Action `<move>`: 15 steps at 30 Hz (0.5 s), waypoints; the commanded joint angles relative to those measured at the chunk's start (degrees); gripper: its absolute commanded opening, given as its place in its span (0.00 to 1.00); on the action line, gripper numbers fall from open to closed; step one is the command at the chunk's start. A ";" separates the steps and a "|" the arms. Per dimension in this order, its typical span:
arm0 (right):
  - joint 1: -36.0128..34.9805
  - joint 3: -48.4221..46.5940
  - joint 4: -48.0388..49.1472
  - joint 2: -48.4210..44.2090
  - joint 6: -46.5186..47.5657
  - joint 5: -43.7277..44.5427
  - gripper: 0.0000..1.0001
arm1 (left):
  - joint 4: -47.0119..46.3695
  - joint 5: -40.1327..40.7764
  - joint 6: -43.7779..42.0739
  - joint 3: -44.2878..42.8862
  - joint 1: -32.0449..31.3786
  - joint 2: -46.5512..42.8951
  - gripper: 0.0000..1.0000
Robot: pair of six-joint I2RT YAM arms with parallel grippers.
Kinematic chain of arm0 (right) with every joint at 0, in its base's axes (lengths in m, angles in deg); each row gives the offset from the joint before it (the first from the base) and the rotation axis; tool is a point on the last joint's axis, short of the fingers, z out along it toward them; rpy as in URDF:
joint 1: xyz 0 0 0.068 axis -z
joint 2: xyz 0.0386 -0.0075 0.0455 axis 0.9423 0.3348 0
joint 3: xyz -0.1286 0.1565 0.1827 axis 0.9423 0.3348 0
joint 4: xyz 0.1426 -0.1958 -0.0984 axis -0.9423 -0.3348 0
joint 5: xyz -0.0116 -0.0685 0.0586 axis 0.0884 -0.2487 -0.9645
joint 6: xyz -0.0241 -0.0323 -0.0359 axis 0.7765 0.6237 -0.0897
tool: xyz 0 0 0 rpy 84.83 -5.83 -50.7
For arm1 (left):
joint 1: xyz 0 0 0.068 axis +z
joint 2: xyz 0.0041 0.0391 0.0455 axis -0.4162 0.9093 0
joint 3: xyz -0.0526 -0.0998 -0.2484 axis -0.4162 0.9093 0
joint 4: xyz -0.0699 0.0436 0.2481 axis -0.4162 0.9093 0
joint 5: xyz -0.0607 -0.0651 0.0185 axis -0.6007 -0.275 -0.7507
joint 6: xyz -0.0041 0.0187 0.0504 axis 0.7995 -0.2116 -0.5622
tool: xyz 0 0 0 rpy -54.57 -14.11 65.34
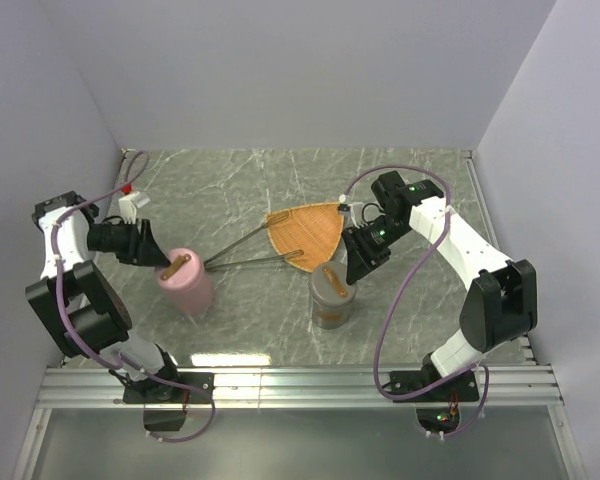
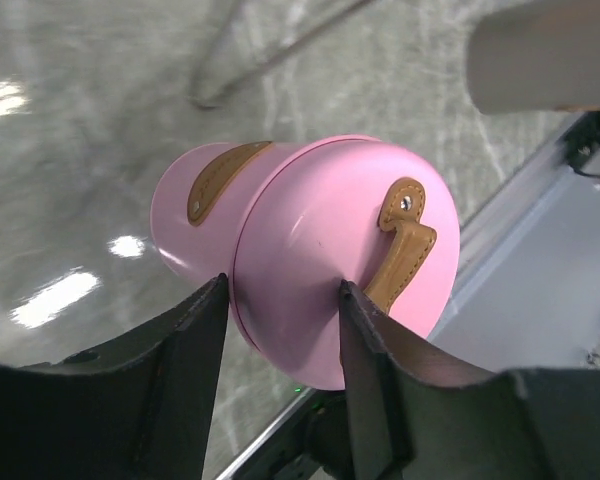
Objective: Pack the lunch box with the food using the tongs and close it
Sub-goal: Move the packing box to the center of the board.
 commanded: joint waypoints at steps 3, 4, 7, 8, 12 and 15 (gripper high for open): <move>-0.12 -1.21 2.66 1.13 1.91 6.47 0.53 | -0.49 12.42 -9.82 10.51 -4.44 -2.14 0.47; -0.12 -1.12 2.66 1.21 1.99 6.39 0.53 | -0.49 12.16 -9.83 11.40 -6.10 -3.10 0.47; -0.21 -0.95 2.83 1.39 1.82 6.21 0.53 | -3.03 12.07 -6.24 14.13 -10.49 -5.03 0.45; -0.12 -0.86 2.92 1.30 1.64 6.21 0.53 | -4.17 11.81 -5.18 14.66 -11.73 -5.48 0.45; -0.21 -0.59 3.18 1.39 1.47 5.77 0.53 | -8.31 8.66 0.45 15.45 -17.70 -5.75 0.43; -0.21 -0.42 3.36 1.21 1.47 5.51 0.53 | -10.16 6.10 3.96 15.01 -22.27 -4.87 0.42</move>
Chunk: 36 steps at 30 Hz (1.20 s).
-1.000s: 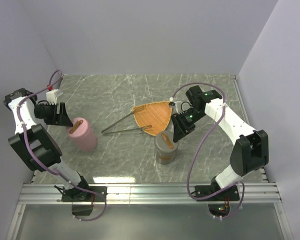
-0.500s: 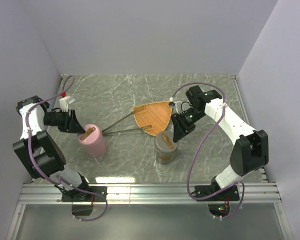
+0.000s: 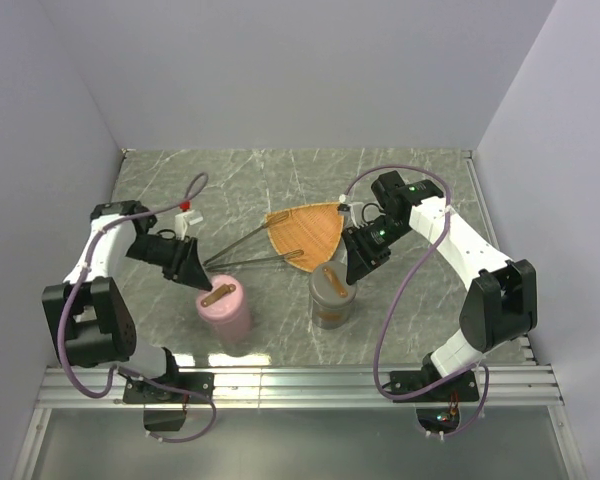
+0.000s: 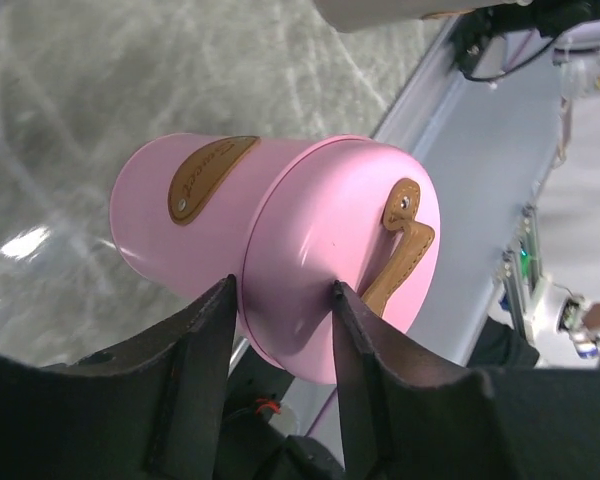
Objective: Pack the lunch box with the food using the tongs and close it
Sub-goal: Move the packing box to the center of the board.
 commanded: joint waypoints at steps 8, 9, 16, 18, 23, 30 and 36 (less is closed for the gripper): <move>0.19 -3.14 4.57 -0.69 1.77 4.37 0.56 | -21.24 6.73 7.71 0.74 -12.67 -0.11 0.55; 0.54 -4.01 5.27 -1.22 2.03 4.02 0.58 | -21.51 6.99 7.10 -0.84 -12.67 -0.64 0.58; 5.28 -6.31 9.22 -8.94 4.58 1.82 0.68 | -19.24 6.46 -6.59 -7.00 -10.04 -8.10 0.73; 5.64 -5.70 9.75 -10.88 6.60 1.47 0.70 | -15.83 5.33 -9.58 -8.58 -8.47 -8.90 0.74; 5.72 2.10 8.88 -18.88 16.96 4.00 0.70 | -6.93 7.51 -24.35 -6.40 -4.51 -10.13 0.74; 5.20 18.03 12.39 -29.60 31.47 12.62 0.70 | -6.21 14.10 -36.76 3.69 -0.97 -15.21 0.72; 3.27 21.55 15.99 -28.21 30.34 12.37 0.69 | -22.20 19.46 -24.66 14.87 -13.43 -22.26 0.73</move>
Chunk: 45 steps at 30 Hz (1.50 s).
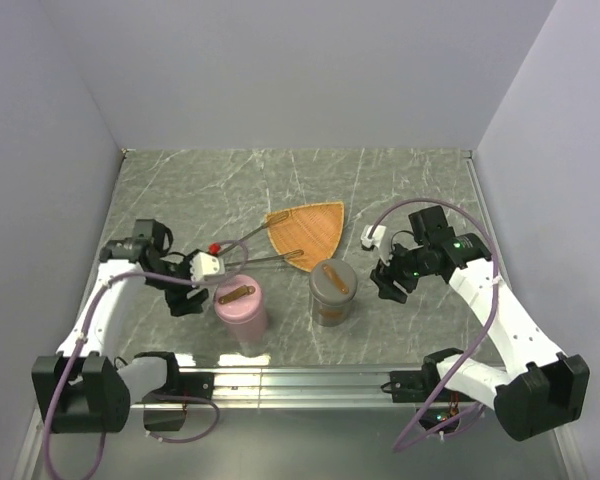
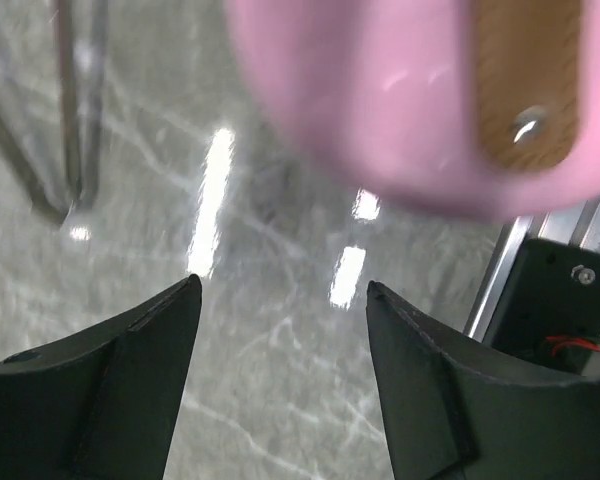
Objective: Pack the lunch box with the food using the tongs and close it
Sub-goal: Move the packing box to the center of the board.
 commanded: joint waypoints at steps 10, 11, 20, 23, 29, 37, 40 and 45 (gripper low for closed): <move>-4.99 2.55 10.54 2.67 -0.82 -0.65 0.69 | -22.56 -2.10 20.42 3.57 -18.58 0.39 0.74; -5.95 2.46 10.97 2.76 -1.26 -0.91 0.68 | -23.36 -2.37 21.48 2.96 -20.76 1.01 0.74; -8.42 2.90 12.30 2.76 -3.81 -1.35 0.68 | -34.78 -1.23 35.36 -0.82 -25.44 6.90 0.73; -8.42 3.08 11.77 1.80 -3.81 -0.92 0.67 | -37.06 -1.23 39.94 -2.32 -25.44 8.39 0.74; -6.76 -0.85 6.43 0.74 -3.81 2.07 0.66 | -34.19 -0.54 43.82 -5.92 -25.01 7.87 0.74; -8.15 -18.34 -2.03 0.81 -4.77 1.72 0.67 | -12.29 -6.94 31.94 -16.46 -20.17 0.58 0.73; -13.42 -20.82 -0.28 4.16 -9.95 3.30 0.66 | -16.05 -5.98 36.59 -18.22 -22.27 -1.09 0.74; -18.69 -21.00 3.51 8.03 -12.77 6.54 0.64 | -23.35 -3.17 46.35 -16.83 -30.70 -1.62 0.74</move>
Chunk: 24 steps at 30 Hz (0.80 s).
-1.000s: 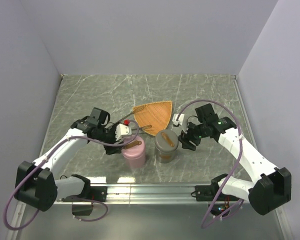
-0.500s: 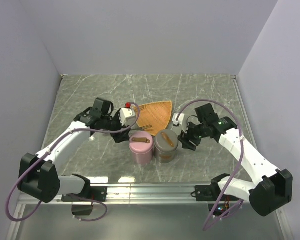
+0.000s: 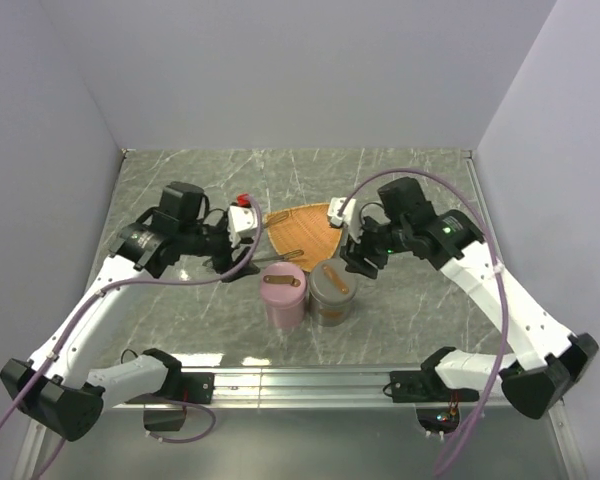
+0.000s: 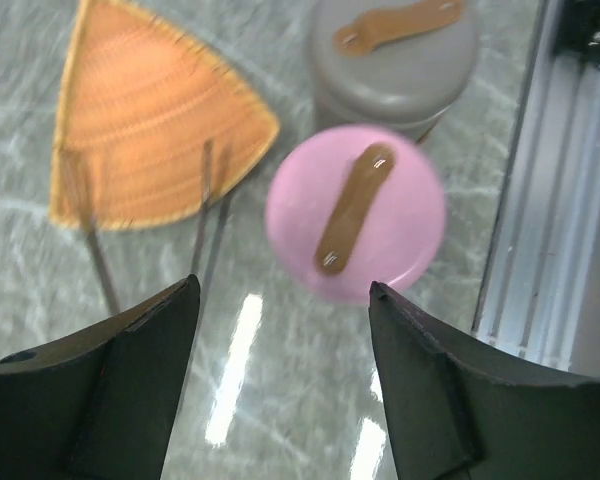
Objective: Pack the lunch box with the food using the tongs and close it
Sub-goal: Move the packing box to the center of the board, then adjust the box lid on the packing box.
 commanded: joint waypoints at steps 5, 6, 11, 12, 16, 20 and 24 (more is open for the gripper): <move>-5.98 -1.14 4.30 4.78 -5.66 6.18 0.62 | -10.97 5.37 7.48 5.09 -9.63 -0.95 0.74; -6.16 -1.14 4.74 5.05 -6.62 6.09 0.62 | -13.25 4.93 7.49 5.97 -9.63 -2.52 0.74; -7.30 0.00 7.47 6.80 -8.91 7.06 0.61 | -20.30 3.43 7.75 12.83 -9.63 -9.29 0.75; -7.65 0.09 7.73 6.98 -9.35 7.14 0.61 | -20.39 3.87 8.19 13.10 -9.63 -9.56 0.75; -9.50 3.42 9.22 7.95 -10.14 8.20 0.60 | -18.28 4.66 8.28 12.05 -9.63 -8.34 0.74; -10.38 8.17 10.81 9.44 -11.20 10.13 0.60 | -19.08 3.70 7.84 12.31 -9.98 -8.78 0.75; -10.47 11.43 12.04 10.41 -13.04 10.14 0.59 | -14.86 3.78 5.13 10.11 -11.48 -4.92 0.68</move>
